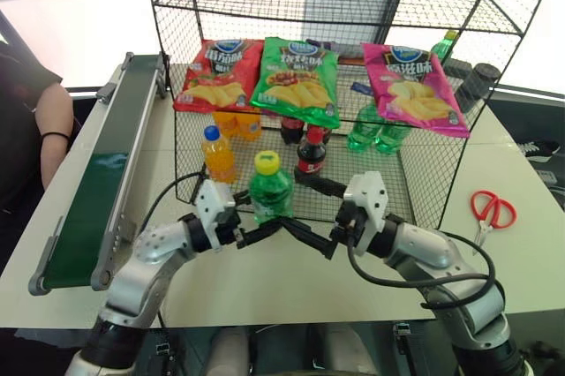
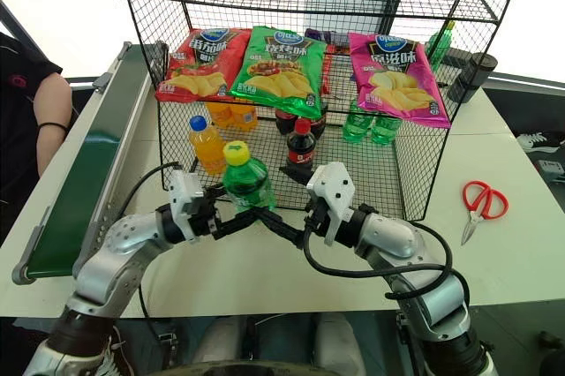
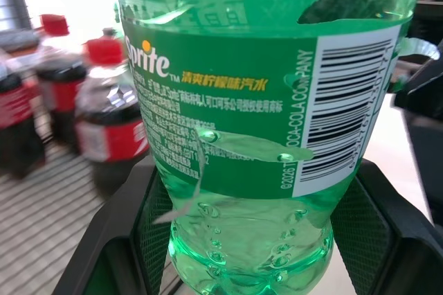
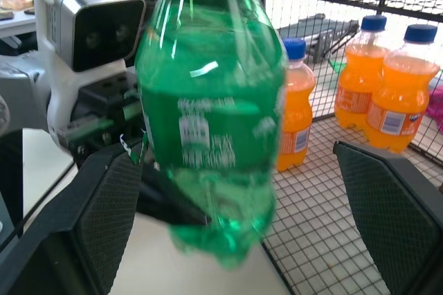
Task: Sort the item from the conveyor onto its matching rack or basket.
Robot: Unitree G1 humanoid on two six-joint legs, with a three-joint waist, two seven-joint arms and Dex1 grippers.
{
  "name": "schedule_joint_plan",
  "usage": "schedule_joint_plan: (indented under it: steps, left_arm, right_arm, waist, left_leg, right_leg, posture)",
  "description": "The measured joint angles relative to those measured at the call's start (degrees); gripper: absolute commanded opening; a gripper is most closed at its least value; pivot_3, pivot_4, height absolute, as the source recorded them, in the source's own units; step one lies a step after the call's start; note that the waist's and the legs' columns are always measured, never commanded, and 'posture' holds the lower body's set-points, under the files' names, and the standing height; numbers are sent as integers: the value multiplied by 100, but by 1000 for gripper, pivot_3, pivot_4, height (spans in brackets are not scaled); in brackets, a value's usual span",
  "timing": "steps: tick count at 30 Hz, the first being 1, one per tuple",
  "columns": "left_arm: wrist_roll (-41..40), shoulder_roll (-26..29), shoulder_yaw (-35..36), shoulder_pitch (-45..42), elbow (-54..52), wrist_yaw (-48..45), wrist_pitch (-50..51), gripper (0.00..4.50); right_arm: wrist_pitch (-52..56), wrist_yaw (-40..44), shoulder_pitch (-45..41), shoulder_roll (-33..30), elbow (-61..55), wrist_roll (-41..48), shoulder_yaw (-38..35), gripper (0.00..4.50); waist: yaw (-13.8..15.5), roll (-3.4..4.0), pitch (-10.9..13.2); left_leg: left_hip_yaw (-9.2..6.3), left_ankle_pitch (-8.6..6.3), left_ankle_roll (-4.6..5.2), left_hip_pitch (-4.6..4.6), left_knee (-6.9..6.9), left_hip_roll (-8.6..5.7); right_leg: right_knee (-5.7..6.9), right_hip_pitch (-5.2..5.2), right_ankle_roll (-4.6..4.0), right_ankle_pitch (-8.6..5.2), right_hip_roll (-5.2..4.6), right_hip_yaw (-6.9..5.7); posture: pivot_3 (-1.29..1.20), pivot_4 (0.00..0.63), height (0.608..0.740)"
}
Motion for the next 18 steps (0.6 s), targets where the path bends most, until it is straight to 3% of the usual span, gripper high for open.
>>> schedule_joint_plan:
  steps: [6,10,13,16,17,18]
  left_arm:
    - [170,-172,-280,-379,418,-503,-338,2677]
    - [240,-231,-339,-452,574,-632,-458,2677]
    - [242,-263,-339,-467,624,-659,-459,2677]
    - [230,-281,-338,-532,646,-661,-389,4175]
    - [232,-291,-338,-572,646,-651,-382,4465]
    - [242,-291,-334,-603,646,-629,-382,4465]
  right_arm:
    - [161,-63,-16,53,0,102,26,4500]
    - [261,-92,-14,61,-6,207,32,3209]
    - [307,-111,-7,52,-19,224,16,3019]
    - [323,-171,22,60,-40,227,5,3019]
    - [330,-219,41,73,-38,224,2,3019]
    - [328,-266,47,87,-37,217,-12,3019]
  waist:
    - [-9,0,0]
    - [-6,0,0]
    - [-5,0,0]
    - [3,0,0]
    - [9,-1,0]
    - [8,-1,0]
  left_leg:
    - [-1,0,1,2,0,2]
    - [-2,0,1,2,2,3]
    - [-2,0,1,2,3,4]
    - [-4,0,1,1,5,3]
    - [-4,0,1,1,7,3]
    - [-4,0,1,1,8,3]
  right_leg:
    - [3,0,2,0,8,0]
    - [4,0,3,1,10,0]
    - [4,1,4,1,10,0]
    - [4,2,6,2,11,0]
    - [4,3,6,2,11,0]
    - [4,3,6,2,11,0]
  posture:
    - [0,150,740]
    - [0,150,740]
    - [0,150,740]
    - [0,150,740]
    - [0,150,740]
    - [0,150,740]
